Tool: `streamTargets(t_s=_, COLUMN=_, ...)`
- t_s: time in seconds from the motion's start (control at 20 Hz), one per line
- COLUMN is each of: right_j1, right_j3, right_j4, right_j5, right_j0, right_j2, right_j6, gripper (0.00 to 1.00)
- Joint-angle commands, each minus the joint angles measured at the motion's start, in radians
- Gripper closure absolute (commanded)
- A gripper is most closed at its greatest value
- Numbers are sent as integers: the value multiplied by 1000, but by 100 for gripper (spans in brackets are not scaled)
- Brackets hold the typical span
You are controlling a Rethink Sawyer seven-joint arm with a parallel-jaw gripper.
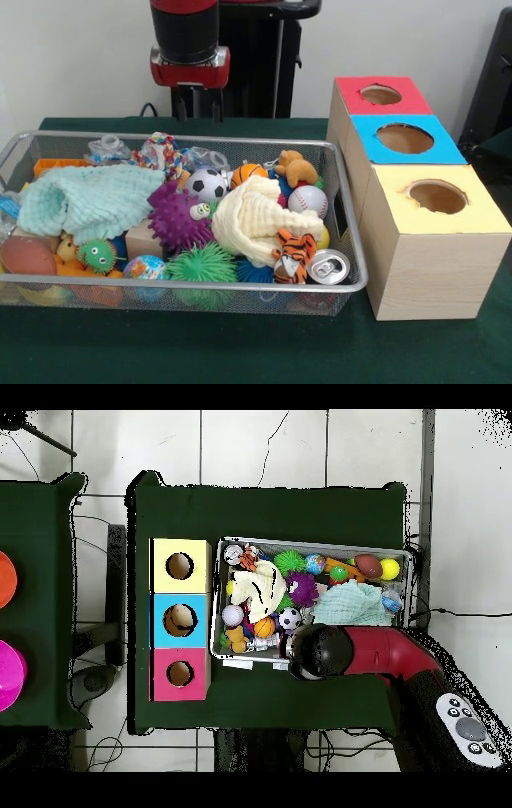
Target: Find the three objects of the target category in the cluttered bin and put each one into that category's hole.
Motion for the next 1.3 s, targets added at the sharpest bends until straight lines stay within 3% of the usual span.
streamTargets(t_s=0.05, right_j1=11, right_j3=-21, right_j4=-5, right_j5=103, right_j0=-46, right_j2=79, right_j6=-185, gripper=0)
streamTargets(t_s=1.3, right_j1=158, right_j3=-144, right_j4=-106, right_j5=83, right_j0=-134, right_j2=112, right_j6=-273, gripper=0)
